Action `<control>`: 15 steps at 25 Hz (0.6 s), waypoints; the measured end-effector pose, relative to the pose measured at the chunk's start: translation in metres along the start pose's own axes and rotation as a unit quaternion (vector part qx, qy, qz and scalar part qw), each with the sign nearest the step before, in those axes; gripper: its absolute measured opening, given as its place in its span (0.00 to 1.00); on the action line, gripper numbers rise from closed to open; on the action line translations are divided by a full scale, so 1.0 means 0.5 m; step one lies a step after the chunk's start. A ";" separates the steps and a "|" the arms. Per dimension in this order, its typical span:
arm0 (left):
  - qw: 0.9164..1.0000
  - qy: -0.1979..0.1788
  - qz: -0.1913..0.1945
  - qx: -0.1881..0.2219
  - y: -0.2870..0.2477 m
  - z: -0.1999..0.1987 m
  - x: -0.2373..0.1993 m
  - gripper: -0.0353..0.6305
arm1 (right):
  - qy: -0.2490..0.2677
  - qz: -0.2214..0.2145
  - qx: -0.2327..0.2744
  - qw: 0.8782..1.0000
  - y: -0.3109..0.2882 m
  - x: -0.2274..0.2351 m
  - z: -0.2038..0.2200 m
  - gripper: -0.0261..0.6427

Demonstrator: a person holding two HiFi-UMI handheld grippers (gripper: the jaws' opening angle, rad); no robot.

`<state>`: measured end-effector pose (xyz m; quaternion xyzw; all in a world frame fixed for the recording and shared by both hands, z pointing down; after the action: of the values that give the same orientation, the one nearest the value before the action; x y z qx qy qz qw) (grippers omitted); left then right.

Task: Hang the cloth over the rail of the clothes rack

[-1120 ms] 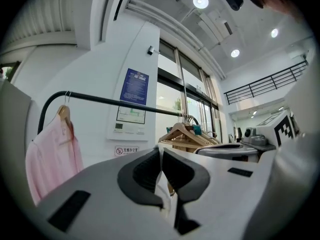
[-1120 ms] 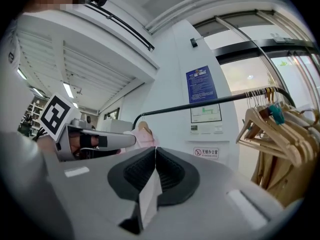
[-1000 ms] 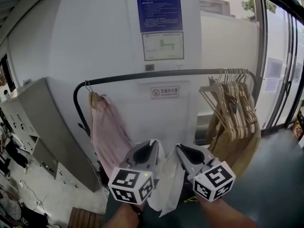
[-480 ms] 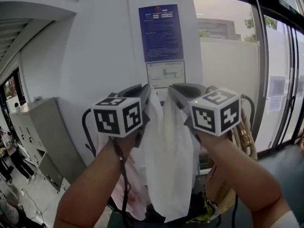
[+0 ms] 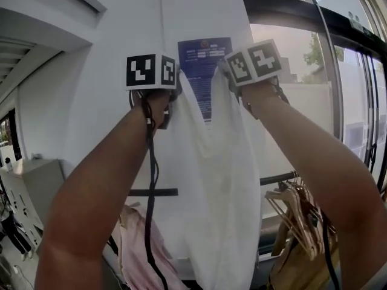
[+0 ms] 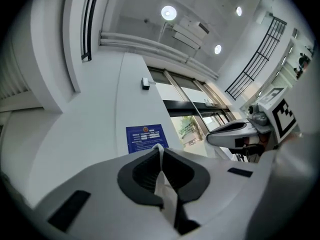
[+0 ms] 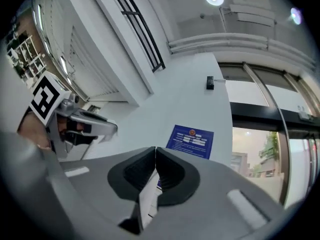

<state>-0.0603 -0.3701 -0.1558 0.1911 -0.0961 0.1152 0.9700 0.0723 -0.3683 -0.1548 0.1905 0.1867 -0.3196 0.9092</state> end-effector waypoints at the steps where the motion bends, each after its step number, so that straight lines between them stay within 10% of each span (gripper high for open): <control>1: 1.000 0.003 -0.004 0.000 -0.033 0.005 -0.030 0.07 | 0.002 0.020 -0.012 1.000 -0.026 0.032 0.016 0.05; 15: 0.988 0.067 -0.034 -0.134 -0.426 0.515 -0.189 0.07 | -0.039 0.042 -0.175 0.983 -0.361 0.195 0.542 0.05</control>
<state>-0.1317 -0.6805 -0.0181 0.0546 -0.0392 0.0805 0.9945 0.0846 -0.6747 -0.0083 0.0236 0.1956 -0.2512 0.9477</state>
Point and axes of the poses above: the fingertips, and each gripper's own axes: y backward along the fingers, x to its right, z out of its underside, the point moved 2 cm from there along y, backward along the fingers, and after that the axes turned 8 degrees about -z, right-handed, at the moved point
